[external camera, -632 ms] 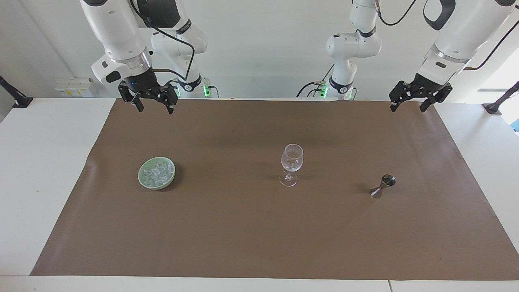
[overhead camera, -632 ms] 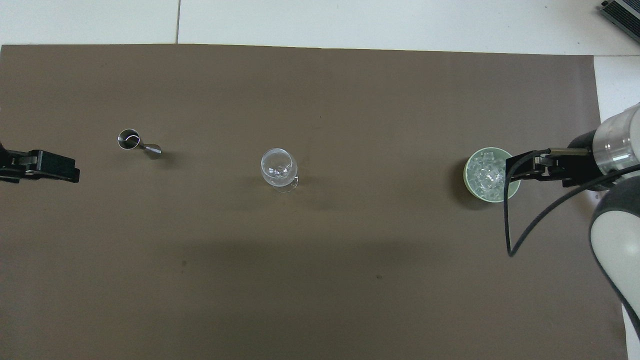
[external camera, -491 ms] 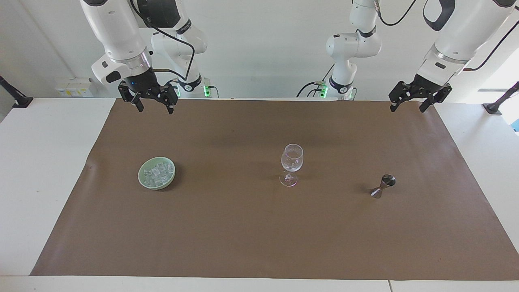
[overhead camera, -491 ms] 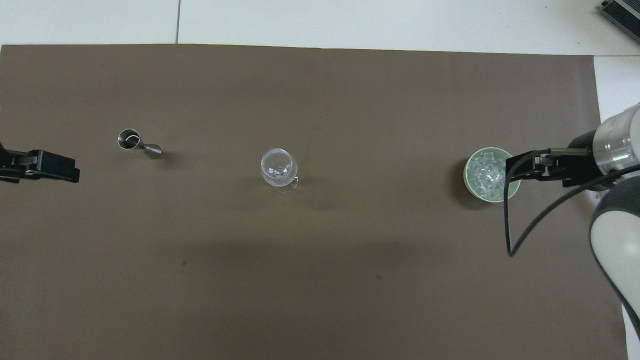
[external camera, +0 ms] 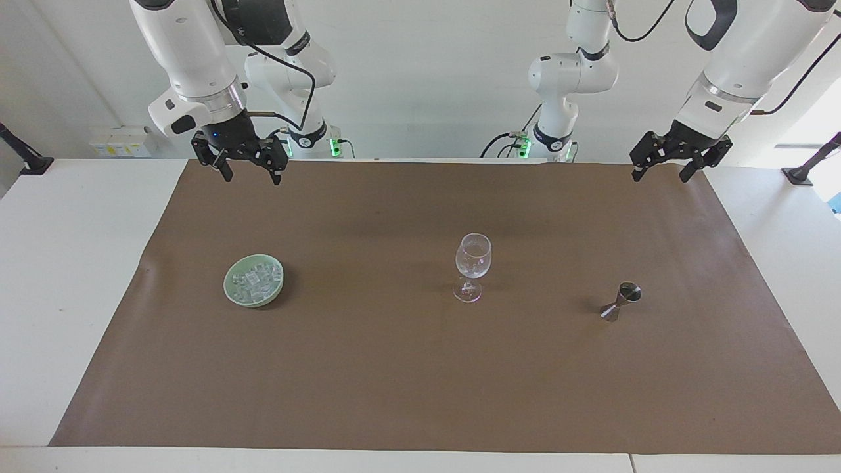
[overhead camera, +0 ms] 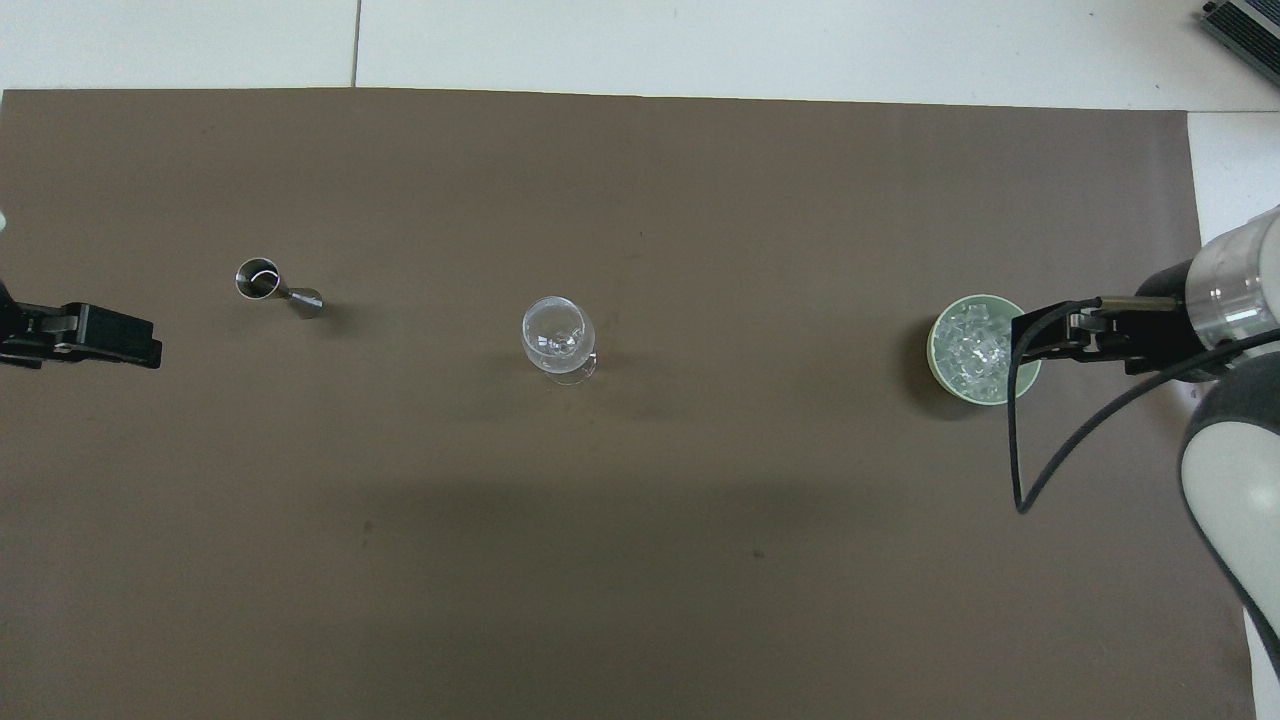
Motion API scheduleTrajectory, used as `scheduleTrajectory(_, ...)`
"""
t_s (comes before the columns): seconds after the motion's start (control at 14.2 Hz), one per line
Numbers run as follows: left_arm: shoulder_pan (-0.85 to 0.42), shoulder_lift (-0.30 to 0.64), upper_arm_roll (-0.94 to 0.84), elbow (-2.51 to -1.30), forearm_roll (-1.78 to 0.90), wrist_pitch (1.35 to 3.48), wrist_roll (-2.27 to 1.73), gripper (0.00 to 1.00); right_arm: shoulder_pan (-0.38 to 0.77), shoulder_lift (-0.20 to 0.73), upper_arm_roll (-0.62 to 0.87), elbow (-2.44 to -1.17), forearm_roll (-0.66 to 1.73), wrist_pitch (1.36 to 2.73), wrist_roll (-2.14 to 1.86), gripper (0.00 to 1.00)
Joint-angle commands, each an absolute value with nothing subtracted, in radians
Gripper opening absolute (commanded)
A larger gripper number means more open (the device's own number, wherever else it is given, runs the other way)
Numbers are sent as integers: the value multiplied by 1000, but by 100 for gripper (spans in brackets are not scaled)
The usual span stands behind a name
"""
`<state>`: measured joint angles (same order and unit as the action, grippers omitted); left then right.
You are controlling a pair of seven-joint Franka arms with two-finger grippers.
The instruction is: Pour wine and add ice with both arms
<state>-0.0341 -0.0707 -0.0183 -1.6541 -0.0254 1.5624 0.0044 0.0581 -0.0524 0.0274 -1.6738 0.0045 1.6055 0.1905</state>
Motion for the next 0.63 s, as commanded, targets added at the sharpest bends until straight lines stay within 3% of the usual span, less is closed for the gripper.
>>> scheduleTrajectory(0.0, -37, -100, -14, -1687, -9, 1574, 11, 100, 41, -61, 34, -1680, 28, 1591, 161, 100)
scheduleTrajectory(0.56, -37, -100, -15, -1692, -9, 1620, 9, 100, 40, -61, 34, -1680, 28, 1591, 160, 100)
